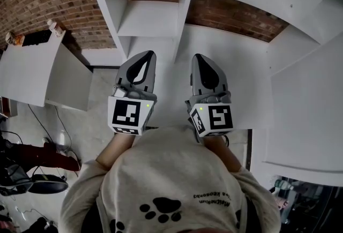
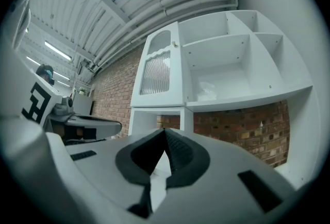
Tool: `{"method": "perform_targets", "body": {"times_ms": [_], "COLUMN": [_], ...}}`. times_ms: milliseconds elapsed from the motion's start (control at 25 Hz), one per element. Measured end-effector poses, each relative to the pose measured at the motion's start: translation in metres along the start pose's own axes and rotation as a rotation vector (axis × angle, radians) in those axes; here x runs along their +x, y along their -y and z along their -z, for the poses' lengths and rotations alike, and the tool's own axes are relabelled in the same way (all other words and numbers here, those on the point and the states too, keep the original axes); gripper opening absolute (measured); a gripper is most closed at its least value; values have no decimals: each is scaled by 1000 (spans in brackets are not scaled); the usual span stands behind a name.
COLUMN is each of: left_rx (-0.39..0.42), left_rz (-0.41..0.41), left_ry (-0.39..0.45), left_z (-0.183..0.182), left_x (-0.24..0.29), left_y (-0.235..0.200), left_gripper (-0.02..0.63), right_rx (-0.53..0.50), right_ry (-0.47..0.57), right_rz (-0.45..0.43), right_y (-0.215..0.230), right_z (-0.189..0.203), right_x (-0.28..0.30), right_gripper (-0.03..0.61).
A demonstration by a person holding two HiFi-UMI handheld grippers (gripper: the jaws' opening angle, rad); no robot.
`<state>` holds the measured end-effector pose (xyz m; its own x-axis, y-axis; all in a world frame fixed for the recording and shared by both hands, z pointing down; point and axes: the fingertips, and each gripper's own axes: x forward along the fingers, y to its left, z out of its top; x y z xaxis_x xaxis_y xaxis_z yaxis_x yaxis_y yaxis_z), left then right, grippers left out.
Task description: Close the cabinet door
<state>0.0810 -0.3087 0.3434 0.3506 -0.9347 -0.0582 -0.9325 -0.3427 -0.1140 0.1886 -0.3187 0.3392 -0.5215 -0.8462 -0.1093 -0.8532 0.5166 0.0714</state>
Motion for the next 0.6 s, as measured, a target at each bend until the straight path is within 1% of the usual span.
{"method": "perform_targets", "body": {"times_ms": [200, 440, 600], "left_rx": [-2, -1, -19], "left_rz": [4, 7, 17], "left_ry": [2, 4, 10], "left_z": [1, 2, 1], "left_x": [0, 4, 10], "left_y": [1, 4, 5], "left_gripper": [8, 8, 9], "right_rx": [39, 49, 49], "right_ry": [6, 10, 21], "right_rz": [-7, -15, -13], "right_y": [0, 3, 8], "right_z": [5, 6, 2], "right_x": [3, 3, 6], "right_gripper": [9, 9, 9]}}
